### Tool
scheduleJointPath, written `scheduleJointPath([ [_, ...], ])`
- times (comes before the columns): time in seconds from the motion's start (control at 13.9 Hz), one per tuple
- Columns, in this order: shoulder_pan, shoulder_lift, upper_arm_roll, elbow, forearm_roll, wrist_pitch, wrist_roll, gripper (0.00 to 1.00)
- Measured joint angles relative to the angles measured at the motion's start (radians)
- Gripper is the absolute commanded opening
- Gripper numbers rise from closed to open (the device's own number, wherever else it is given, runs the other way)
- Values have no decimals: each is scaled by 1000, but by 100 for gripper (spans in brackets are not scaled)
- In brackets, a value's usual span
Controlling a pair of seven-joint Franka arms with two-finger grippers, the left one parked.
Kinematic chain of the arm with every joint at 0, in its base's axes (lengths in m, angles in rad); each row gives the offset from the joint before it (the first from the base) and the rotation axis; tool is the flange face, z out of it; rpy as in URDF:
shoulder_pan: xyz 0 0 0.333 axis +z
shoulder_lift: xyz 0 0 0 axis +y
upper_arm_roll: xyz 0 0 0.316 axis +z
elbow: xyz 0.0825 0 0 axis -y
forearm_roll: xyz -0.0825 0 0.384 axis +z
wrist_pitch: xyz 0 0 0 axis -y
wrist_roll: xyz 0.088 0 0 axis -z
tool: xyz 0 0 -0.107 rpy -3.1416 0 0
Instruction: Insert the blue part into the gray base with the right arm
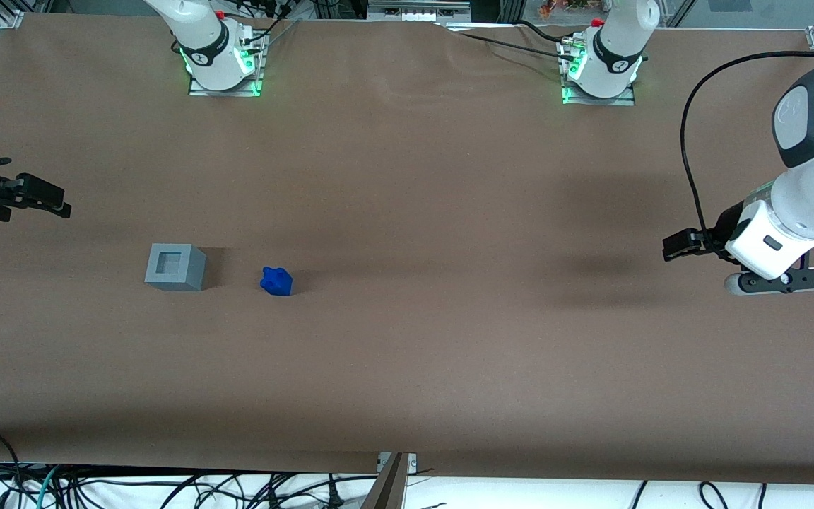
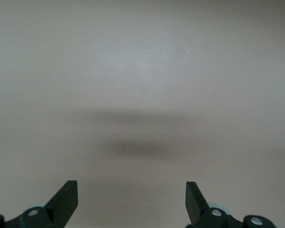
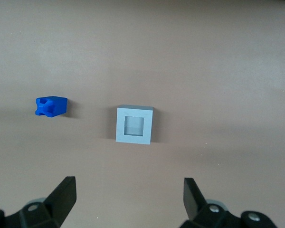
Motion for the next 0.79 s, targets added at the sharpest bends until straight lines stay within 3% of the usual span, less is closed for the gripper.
scheduleJointPath([
  [0.79, -1, 0, 14, 3, -21, -32, 0, 100],
])
